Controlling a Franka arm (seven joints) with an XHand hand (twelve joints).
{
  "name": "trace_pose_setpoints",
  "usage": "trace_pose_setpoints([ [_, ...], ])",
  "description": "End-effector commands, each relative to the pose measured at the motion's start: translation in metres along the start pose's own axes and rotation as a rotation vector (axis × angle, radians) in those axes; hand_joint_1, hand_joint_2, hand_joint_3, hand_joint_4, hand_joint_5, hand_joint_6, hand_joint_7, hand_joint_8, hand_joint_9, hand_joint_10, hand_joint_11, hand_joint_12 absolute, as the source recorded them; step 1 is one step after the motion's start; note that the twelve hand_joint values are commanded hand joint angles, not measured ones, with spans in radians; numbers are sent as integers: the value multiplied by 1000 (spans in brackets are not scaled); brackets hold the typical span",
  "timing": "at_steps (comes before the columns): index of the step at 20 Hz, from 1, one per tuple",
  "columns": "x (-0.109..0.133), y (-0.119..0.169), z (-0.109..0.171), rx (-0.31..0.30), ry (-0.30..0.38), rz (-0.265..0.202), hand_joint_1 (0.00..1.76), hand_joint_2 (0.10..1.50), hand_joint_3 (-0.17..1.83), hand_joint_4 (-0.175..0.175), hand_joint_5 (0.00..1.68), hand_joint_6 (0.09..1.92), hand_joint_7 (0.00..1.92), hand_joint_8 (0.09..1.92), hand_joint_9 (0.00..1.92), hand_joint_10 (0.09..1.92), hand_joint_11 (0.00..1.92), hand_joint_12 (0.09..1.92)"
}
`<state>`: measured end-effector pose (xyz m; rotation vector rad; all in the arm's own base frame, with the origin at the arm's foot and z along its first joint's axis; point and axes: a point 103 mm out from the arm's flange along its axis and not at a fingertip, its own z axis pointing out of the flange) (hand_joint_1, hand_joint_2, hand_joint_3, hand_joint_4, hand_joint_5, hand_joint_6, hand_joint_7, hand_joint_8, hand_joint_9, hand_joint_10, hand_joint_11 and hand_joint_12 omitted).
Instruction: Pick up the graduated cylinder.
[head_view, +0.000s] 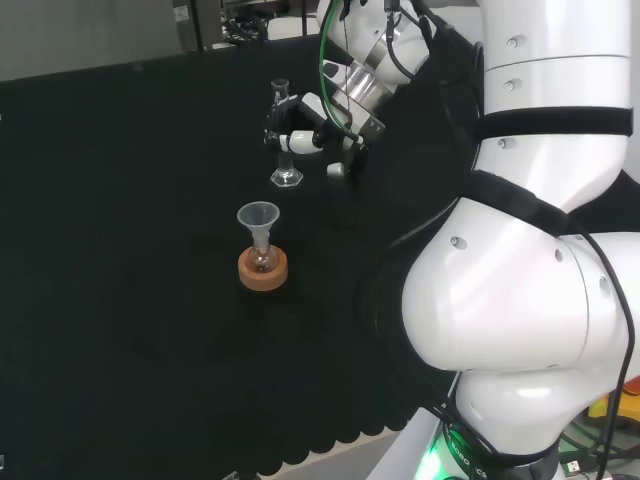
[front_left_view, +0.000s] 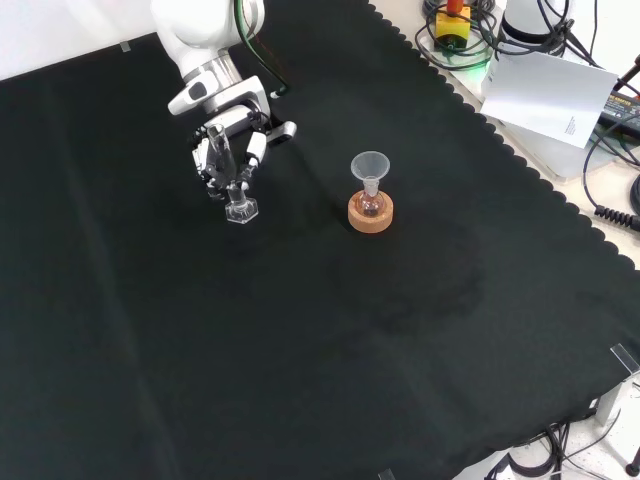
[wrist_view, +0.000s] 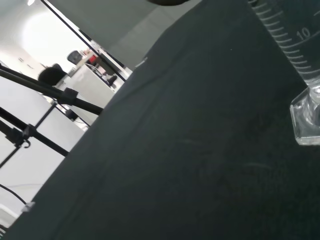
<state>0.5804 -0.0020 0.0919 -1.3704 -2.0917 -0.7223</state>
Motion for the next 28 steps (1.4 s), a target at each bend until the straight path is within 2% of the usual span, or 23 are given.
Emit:
trace_pose_setpoints([
  [1, 4, -11, -15, 19, -103, 38, 1155, 1133, -13, -175, 972, 1030, 1341, 269, 1492, 87, 1364, 686],
  [7, 12, -25, -28, 46, -131, 51, 1156, 1132, -14, -175, 975, 1026, 1400, 228, 1542, 87, 1406, 651],
  [15, 36, -47, -36, 110, -190, 46, 1156, 1131, -15, -175, 978, 1022, 1402, 217, 1544, 87, 1410, 641],
  [28, 77, -102, -46, 198, -267, 59, 1157, 1130, -16, -175, 980, 1019, 1402, 205, 1541, 87, 1413, 630],
])
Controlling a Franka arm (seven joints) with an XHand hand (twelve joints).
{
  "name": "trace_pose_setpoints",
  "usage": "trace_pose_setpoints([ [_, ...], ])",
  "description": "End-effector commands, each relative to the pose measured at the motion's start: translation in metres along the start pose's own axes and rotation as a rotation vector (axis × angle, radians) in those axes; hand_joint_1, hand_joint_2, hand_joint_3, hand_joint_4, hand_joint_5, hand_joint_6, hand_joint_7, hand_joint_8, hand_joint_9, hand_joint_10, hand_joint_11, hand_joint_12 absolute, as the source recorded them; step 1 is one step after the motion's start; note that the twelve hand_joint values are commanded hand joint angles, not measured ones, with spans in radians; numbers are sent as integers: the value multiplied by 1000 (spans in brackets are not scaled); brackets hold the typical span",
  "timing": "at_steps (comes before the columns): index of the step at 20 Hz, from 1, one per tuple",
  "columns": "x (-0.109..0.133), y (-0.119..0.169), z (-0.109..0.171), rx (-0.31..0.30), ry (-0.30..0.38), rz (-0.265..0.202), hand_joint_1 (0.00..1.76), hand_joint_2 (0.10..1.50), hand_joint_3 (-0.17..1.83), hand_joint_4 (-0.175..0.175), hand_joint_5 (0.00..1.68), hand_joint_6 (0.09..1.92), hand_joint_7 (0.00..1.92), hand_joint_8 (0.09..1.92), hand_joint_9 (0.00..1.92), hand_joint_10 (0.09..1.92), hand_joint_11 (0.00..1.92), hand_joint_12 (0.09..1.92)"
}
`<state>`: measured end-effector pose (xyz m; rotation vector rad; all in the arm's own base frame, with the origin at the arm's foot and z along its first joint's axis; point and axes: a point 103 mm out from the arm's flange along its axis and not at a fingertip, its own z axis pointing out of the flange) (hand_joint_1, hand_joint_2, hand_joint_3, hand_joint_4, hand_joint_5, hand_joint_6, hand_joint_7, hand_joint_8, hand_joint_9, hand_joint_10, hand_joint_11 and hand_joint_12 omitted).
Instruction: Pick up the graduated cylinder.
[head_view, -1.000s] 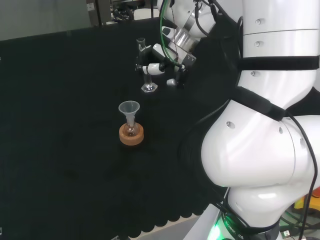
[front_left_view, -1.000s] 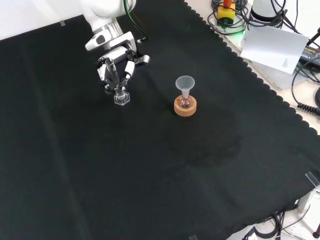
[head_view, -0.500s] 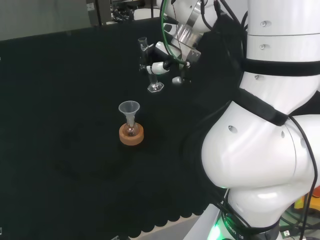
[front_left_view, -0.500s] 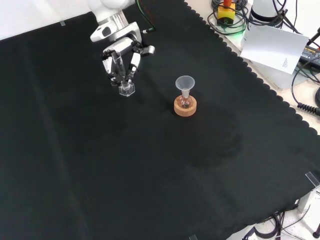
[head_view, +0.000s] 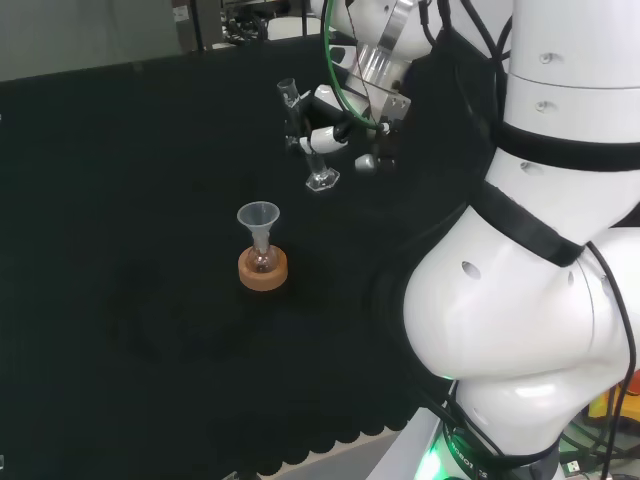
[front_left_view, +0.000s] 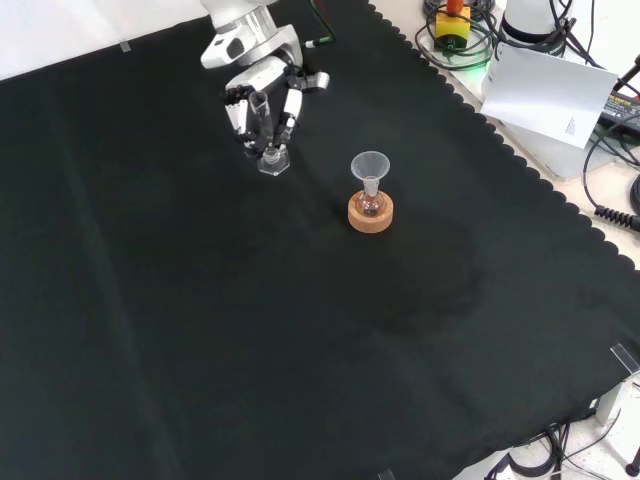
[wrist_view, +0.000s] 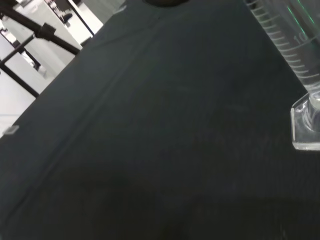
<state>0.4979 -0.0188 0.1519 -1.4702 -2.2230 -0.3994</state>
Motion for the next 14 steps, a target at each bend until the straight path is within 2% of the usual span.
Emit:
trace_pose_setpoints([
  [1, 18, -34, -3, 52, -45, 10, 1157, 1130, -16, -175, 980, 1019, 1402, 204, 1541, 87, 1414, 629],
  [8, 24, -52, -3, 57, -43, 6, 1157, 1130, -16, -175, 980, 1019, 1404, 199, 1542, 87, 1416, 625],
  [10, 31, -61, -2, 41, -55, -1, 1157, 1130, -16, -175, 980, 1020, 1404, 198, 1542, 87, 1417, 624],
  [14, 40, -72, -3, 53, -57, 3, 1157, 1131, -16, -175, 979, 1020, 1405, 195, 1543, 87, 1418, 622],
])
